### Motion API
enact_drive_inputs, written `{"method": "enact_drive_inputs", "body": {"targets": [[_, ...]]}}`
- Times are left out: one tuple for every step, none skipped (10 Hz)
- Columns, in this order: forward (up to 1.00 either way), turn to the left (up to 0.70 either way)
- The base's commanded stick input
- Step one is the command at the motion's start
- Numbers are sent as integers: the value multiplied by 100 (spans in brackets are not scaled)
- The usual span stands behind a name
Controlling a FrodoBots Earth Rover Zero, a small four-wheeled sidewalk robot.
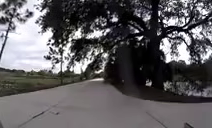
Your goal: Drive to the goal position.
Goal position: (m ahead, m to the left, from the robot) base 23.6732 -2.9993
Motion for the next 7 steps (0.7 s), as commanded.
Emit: {"method": "enact_drive_inputs", "body": {"targets": [[60,1],[60,1],[60,1],[60,1],[60,1],[60,1],[60,1]]}}
